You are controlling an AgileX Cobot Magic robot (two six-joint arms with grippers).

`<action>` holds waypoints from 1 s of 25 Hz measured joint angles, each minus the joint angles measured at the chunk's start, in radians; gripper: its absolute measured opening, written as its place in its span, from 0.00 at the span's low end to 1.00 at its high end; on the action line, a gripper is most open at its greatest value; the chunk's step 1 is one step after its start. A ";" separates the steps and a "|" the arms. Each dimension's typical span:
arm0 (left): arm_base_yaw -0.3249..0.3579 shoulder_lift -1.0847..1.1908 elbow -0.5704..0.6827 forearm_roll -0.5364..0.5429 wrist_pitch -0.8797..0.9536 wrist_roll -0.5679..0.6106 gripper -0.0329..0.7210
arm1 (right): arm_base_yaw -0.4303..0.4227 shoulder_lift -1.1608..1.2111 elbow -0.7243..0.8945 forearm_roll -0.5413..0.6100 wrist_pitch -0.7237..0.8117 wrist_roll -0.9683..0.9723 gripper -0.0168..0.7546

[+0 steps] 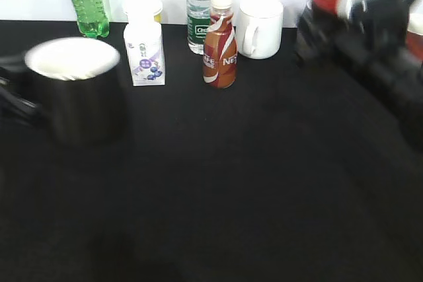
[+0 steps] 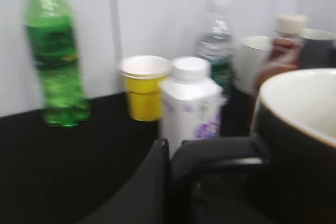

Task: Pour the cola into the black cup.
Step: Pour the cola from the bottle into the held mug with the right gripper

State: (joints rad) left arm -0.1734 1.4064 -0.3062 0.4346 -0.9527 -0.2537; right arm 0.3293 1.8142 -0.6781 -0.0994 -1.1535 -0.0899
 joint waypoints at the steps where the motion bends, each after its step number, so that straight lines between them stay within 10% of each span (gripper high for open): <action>1: -0.032 0.030 0.000 0.000 -0.035 0.000 0.09 | 0.039 -0.040 0.000 -0.032 0.026 -0.027 0.52; 10: -0.105 0.095 0.000 0.027 -0.089 0.040 0.09 | 0.210 -0.069 -0.089 -0.183 0.379 -0.727 0.52; 25: -0.107 0.095 0.000 0.114 -0.096 0.086 0.09 | 0.210 -0.069 -0.091 -0.069 0.235 -1.391 0.52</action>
State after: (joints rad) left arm -0.2802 1.5009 -0.3062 0.5488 -1.0484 -0.1674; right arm 0.5396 1.7457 -0.7690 -0.1688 -0.9186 -1.4809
